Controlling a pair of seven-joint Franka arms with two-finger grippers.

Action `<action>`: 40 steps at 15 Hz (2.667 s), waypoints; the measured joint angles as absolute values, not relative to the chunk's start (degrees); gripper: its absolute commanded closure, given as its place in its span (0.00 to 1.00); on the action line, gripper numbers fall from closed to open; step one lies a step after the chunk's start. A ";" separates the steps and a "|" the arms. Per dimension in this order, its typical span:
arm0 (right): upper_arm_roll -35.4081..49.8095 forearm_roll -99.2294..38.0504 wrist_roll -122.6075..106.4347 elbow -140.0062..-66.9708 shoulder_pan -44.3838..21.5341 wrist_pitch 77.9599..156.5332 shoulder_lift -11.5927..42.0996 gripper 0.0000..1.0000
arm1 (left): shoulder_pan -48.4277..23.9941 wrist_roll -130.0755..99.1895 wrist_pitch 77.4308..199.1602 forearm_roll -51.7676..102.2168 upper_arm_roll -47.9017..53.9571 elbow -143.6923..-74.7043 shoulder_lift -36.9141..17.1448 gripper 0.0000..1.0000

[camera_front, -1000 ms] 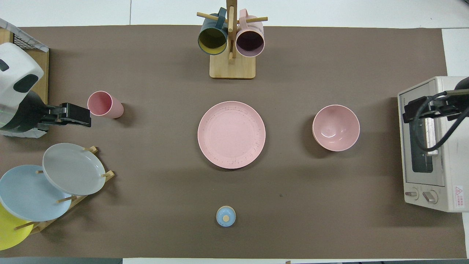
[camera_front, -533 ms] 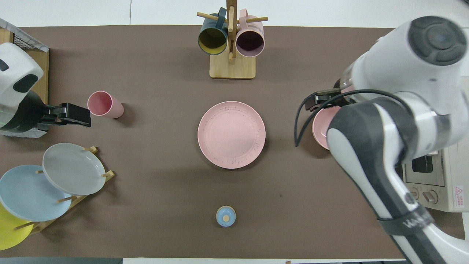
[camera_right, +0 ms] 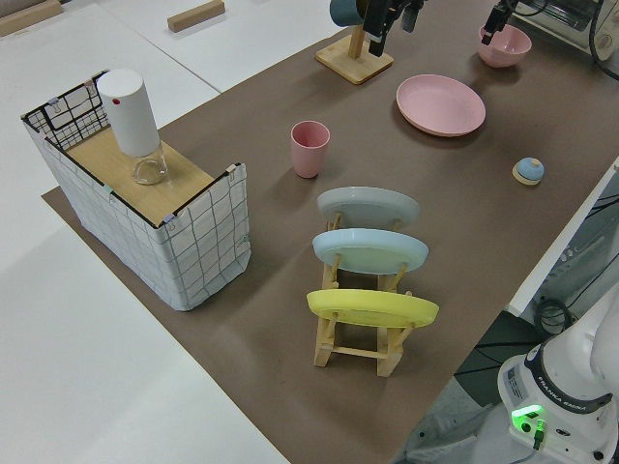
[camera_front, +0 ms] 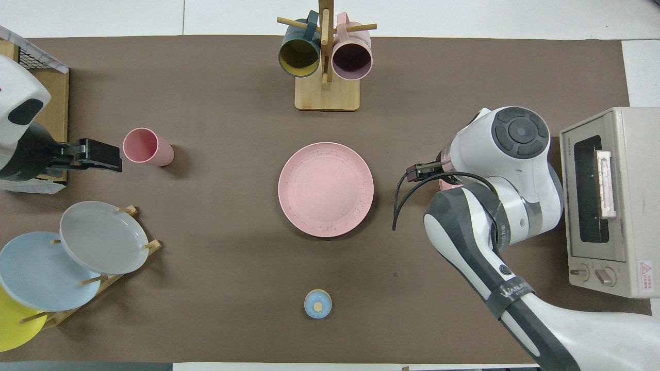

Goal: Organize tableware

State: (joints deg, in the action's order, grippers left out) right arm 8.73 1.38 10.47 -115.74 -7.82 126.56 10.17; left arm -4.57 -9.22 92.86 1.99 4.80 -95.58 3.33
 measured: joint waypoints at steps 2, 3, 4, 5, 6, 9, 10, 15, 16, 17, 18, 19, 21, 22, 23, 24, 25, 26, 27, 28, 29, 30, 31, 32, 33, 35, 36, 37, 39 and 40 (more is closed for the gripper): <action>8.57 1.52 7.80 -118.46 -7.74 129.29 10.46 0.66 | -4.12 -9.22 95.55 1.99 4.73 -95.99 1.35 0.00; 8.53 1.71 6.63 -119.21 -7.66 129.72 10.70 0.91 | -4.04 -9.22 97.40 1.99 4.72 -96.22 -0.32 0.00; 8.51 2.32 5.97 -119.54 -7.56 129.79 10.93 1.00 | -4.01 -9.22 99.18 1.99 4.72 -96.35 -2.38 0.00; 8.51 3.49 5.75 -119.64 -7.47 129.79 11.08 1.00 | -4.00 -9.21 101.14 1.99 4.72 -96.37 -4.81 0.00; 8.52 4.42 5.68 -119.65 -7.42 129.73 11.10 1.00 | -4.00 -9.13 103.30 1.98 4.71 -96.34 -7.35 0.00; 8.67 6.39 5.54 -118.06 -7.92 127.16 11.06 1.00 | -3.41 -7.02 108.20 1.55 4.63 -95.57 -14.06 0.00; 8.75 7.80 5.54 -116.41 -8.42 124.87 11.05 1.00 | -2.84 -5.91 109.32 1.31 4.57 -95.24 -15.65 0.00; 9.01 10.57 10.04 -101.12 -14.50 109.22 13.24 1.00 | -1.93 -3.59 112.49 1.26 4.74 -94.89 -19.15 0.00; 9.10 10.57 12.73 -97.82 -16.37 106.72 14.41 1.00 | -1.97 -3.59 112.53 1.26 4.89 -94.90 -19.29 0.00; 9.35 10.56 15.82 -94.56 -18.33 104.87 15.88 1.00 | -2.01 -3.59 112.53 1.26 5.03 -94.96 -19.37 0.00; 10.16 10.56 19.50 -91.34 -20.02 103.87 17.67 1.00 | -2.03 -3.59 112.54 1.26 5.13 -95.22 -19.43 0.00; 11.85 10.56 23.91 -88.50 -21.12 103.58 19.63 1.00 | -2.05 -3.57 112.55 1.26 5.18 -95.66 -19.48 0.00; 15.94 10.58 33.10 -84.10 -22.70 103.94 23.70 1.00 | -2.35 -3.51 112.69 1.26 5.23 -96.94 -19.58 0.00; 17.08 10.63 37.22 -82.16 -24.03 104.77 25.79 1.00 | -2.60 -3.51 112.90 1.26 5.23 -97.60 -19.64 0.00; 17.50 10.76 40.21 -80.58 -25.56 105.82 27.68 1.00 | -2.77 -3.51 113.05 1.26 5.24 -98.12 -19.67 0.00; 17.55 10.83 42.50 -79.42 -27.07 107.28 29.45 1.00 | -2.80 -3.51 113.16 1.26 5.27 -98.45 -19.68 0.00; 17.53 10.94 44.38 -78.76 -28.20 108.96 30.98 1.00 | -2.80 -3.51 113.25 1.26 5.27 -98.66 -19.68 0.01; 17.53 11.05 45.56 -78.40 -28.75 110.41 32.14 1.00 | -2.80 -3.51 113.33 1.26 5.27 -98.80 -19.68 0.06; 17.52 11.14 45.99 -78.21 -28.92 111.86 32.94 1.00 | -2.80 -3.50 113.51 1.26 5.27 -98.91 -19.69 0.16; 17.49 11.15 46.03 -78.11 -28.85 113.57 33.46 1.00 | -2.80 -3.50 113.75 1.26 5.26 -99.01 -19.68 0.38; 17.45 11.15 46.03 -78.10 -28.82 114.81 33.75 1.00 | -2.80 -3.49 113.87 1.25 5.25 -99.13 -19.68 0.68; 17.44 11.28 46.03 -78.10 -28.82 115.06 33.89 1.00 | -2.80 -3.07 113.98 1.18 5.26 -99.38 -19.69 0.93; 17.45 11.82 46.03 -78.15 -28.83 115.04 33.92 1.00 | -2.80 -1.93 114.16 1.15 5.25 -99.77 -19.69 1.00; 17.45 12.62 46.03 -78.25 -28.84 115.01 33.93 1.00 | -2.80 -0.86 114.41 1.14 5.24 -100.20 -19.69 1.00; 17.45 13.08 46.03 -78.49 -28.83 114.99 33.94 1.00 | -2.80 -0.18 114.66 1.14 5.23 -100.61 -19.69 1.00; 17.45 13.53 46.03 -79.36 -28.84 114.98 33.95 1.00 | -2.80 0.47 114.91 1.13 5.22 -100.97 -19.69 1.00; 17.45 13.59 46.03 -79.68 -28.84 114.94 33.96 0.94 | -2.80 0.60 114.91 1.10 5.21 -100.94 -19.64 1.00; 17.45 13.61 46.03 -79.80 -28.82 114.90 33.96 0.65 | -2.79 0.65 114.85 1.10 5.20 -100.75 -19.60 1.00; 17.44 13.61 46.03 -79.70 -28.64 114.90 33.92 0.29 | -2.69 0.65 112.58 1.11 5.13 -98.70 -19.42 1.00; 17.44 13.61 46.03 -79.50 -28.53 114.69 33.89 0.11 | -2.51 0.56 109.29 1.19 4.98 -96.35 -19.20 1.00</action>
